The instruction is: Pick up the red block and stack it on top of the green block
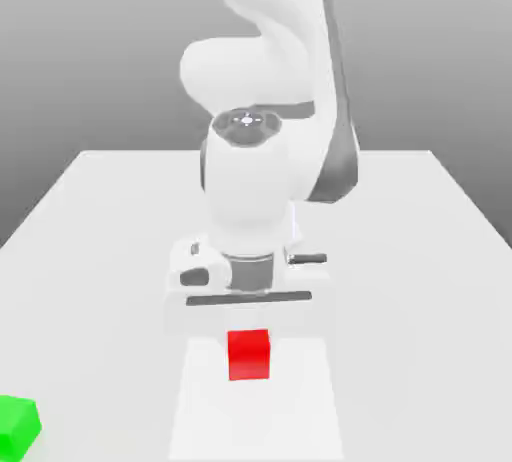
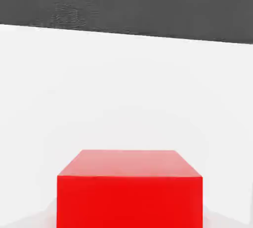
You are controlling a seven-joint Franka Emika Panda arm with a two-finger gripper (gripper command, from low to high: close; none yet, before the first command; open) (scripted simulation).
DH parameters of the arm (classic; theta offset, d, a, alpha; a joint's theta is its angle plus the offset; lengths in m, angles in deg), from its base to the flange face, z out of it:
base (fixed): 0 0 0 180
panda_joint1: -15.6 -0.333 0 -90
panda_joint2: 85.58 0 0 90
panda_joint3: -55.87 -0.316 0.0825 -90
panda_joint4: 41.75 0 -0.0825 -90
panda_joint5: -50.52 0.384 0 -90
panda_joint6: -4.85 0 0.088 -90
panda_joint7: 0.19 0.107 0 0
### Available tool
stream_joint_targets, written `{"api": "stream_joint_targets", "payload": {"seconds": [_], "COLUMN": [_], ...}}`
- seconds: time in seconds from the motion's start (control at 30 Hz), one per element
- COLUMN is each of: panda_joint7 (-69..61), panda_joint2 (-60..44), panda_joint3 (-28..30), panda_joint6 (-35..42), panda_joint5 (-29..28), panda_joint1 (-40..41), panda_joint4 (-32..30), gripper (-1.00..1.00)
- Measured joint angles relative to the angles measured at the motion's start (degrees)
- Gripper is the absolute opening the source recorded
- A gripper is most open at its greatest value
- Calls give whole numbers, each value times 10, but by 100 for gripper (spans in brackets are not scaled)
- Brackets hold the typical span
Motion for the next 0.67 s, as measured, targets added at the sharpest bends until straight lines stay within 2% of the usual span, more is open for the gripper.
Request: {"api": "stream_joint_targets", "payload": {"seconds": [0.4, 0.53, 0.57, 0.67], "panda_joint7": [240, 232, 229, 229], "panda_joint2": [-120, -196, -206, -206], "panda_joint3": [136, 122, 119, 119], "panda_joint6": [131, 80, 72, 72], "panda_joint5": [75, 116, 121, 121], "panda_joint1": [113, 139, 142, 142], "panda_joint4": [242, 264, 265, 265], "gripper": [-100, -100, 100, 100]}}
